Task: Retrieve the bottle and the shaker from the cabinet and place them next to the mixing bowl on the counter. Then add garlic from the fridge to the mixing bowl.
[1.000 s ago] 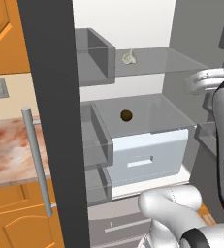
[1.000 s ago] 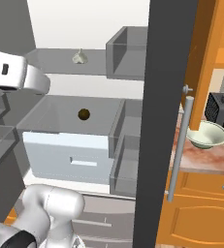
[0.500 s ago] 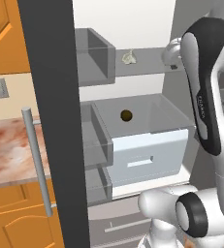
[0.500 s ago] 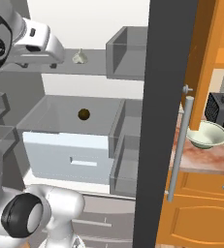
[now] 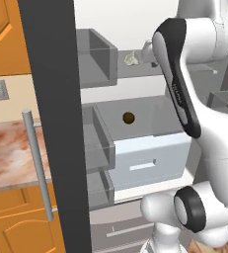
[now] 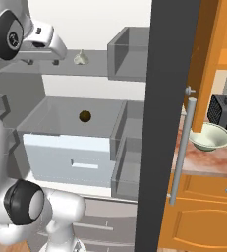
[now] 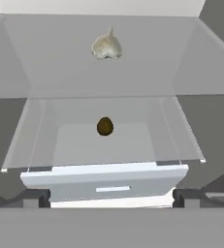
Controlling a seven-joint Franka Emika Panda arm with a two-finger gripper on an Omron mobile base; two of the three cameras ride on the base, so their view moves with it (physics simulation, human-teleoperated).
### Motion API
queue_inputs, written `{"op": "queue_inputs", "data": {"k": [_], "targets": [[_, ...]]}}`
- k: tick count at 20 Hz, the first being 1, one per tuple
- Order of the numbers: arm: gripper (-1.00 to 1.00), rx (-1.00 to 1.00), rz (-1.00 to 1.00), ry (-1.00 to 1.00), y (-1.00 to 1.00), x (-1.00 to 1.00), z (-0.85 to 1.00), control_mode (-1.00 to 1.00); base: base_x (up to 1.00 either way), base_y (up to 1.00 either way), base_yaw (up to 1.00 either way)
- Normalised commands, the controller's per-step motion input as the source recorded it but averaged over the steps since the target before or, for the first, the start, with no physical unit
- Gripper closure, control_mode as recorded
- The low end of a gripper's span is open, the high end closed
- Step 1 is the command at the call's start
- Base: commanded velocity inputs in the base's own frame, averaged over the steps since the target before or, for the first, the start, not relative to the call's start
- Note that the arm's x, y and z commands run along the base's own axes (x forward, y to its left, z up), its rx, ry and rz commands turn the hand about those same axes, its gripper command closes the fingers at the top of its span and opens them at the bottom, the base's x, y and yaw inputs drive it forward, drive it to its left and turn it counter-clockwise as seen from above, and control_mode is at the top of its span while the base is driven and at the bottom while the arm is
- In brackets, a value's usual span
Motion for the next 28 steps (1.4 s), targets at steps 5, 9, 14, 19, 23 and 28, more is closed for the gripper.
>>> {"op": "queue_inputs", "data": {"k": [5, 9, 14, 19, 23, 28], "targets": [[-1.0, 0.0, 0.0, -0.11, 0.03, 0.54, -0.37, -1.0, 0.0, 0.0, 0.0], [-1.0, 0.0, 0.0, -0.13, 0.0, 0.23, -0.04, -1.0, 0.0, 0.0, 0.0], [-1.0, 0.05, 0.0, -0.17, 0.0, 0.22, -0.01, -1.0, 0.0, 0.0, 0.0], [-1.0, 0.01, 0.11, 0.18, -0.04, 0.28, 0.14, -1.0, 0.0, 0.0, 0.0], [-1.0, 0.0, 0.11, 0.29, 0.0, 0.39, 0.11, -1.0, 0.0, 0.0, 0.0], [-1.0, 0.0, 0.01, 0.02, 0.0, 0.21, -0.01, -1.0, 0.0, 0.0, 0.0]]}}
